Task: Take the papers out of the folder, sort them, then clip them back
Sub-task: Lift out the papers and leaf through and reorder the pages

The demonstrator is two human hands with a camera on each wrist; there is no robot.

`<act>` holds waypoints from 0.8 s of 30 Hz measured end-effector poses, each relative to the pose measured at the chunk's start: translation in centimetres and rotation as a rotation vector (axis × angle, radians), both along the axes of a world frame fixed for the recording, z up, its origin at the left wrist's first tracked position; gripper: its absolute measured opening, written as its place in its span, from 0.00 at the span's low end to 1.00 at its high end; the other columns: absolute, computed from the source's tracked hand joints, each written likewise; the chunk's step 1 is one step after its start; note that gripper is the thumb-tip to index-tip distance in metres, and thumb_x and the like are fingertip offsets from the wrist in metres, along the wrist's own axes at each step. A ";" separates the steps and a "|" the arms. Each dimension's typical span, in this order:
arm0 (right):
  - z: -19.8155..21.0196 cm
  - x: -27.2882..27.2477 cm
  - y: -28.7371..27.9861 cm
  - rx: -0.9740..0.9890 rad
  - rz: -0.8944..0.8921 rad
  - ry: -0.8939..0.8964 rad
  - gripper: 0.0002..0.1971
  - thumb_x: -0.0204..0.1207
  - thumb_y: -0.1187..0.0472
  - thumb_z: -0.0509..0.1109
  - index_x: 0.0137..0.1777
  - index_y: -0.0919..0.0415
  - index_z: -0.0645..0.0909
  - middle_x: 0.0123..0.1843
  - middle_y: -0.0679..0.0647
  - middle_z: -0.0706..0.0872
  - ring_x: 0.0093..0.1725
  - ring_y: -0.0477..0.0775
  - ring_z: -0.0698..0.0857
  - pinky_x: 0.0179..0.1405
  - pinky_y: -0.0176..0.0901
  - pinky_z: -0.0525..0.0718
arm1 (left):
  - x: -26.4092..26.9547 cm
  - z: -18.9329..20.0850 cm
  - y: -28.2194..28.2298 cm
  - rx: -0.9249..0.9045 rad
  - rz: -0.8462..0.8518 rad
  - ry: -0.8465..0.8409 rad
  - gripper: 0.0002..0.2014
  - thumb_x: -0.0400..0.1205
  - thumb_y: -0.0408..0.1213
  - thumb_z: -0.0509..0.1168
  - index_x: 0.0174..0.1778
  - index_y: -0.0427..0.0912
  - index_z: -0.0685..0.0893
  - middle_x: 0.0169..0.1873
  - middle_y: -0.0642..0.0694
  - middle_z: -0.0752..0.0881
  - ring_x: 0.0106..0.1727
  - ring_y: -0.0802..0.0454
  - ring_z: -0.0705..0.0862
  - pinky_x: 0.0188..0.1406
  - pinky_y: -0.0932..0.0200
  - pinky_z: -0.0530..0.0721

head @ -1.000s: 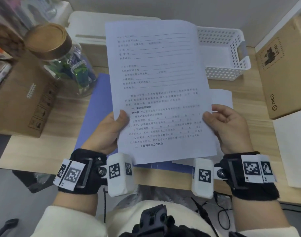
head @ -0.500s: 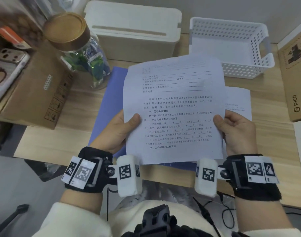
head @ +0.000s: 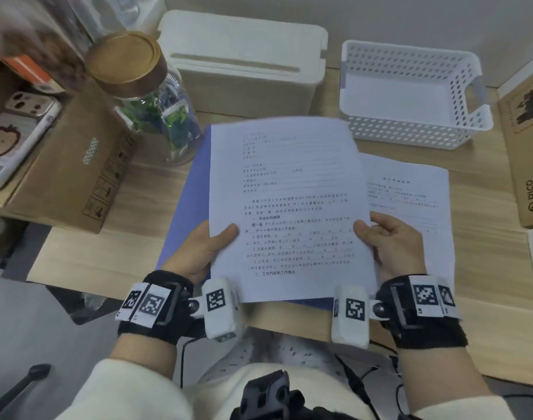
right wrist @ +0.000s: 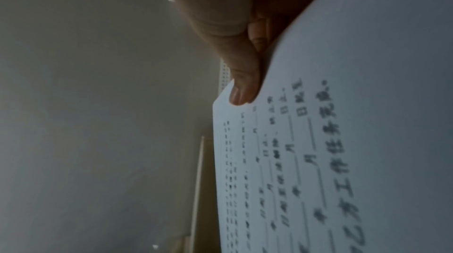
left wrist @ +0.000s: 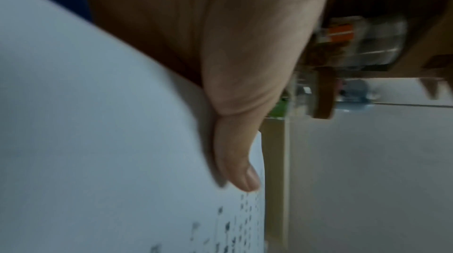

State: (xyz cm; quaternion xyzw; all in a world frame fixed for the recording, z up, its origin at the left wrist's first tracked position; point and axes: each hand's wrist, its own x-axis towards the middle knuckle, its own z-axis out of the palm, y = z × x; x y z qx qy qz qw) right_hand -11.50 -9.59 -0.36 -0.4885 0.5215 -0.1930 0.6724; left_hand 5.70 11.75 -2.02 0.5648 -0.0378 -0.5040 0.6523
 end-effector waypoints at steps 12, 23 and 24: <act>-4.0 0.4 -0.2 0.041 0.174 0.272 0.11 0.61 0.65 0.83 0.32 0.57 0.82 0.37 0.60 0.86 0.41 0.58 0.85 0.53 0.54 0.88 | -0.7 -2.2 0.2 0.359 0.120 -0.068 0.16 0.79 0.25 0.62 0.63 0.36 0.78 0.55 0.37 0.87 0.54 0.39 0.86 0.56 0.44 0.84; -3.4 1.4 1.8 0.059 0.162 0.175 0.11 0.71 0.77 0.71 0.37 0.60 0.83 0.22 0.47 0.86 0.20 0.40 0.84 0.26 0.30 0.86 | 3.4 -1.9 2.2 0.270 -0.055 -0.150 0.19 0.65 0.38 0.74 0.53 0.48 0.84 0.51 0.49 0.91 0.53 0.47 0.89 0.53 0.49 0.87; -3.5 1.4 2.1 0.034 0.167 0.188 0.11 0.72 0.78 0.69 0.39 0.61 0.83 0.22 0.48 0.85 0.18 0.39 0.82 0.24 0.29 0.84 | 3.8 -2.1 2.1 0.285 -0.072 -0.166 0.17 0.66 0.35 0.74 0.51 0.49 0.85 0.50 0.49 0.91 0.53 0.46 0.89 0.54 0.49 0.87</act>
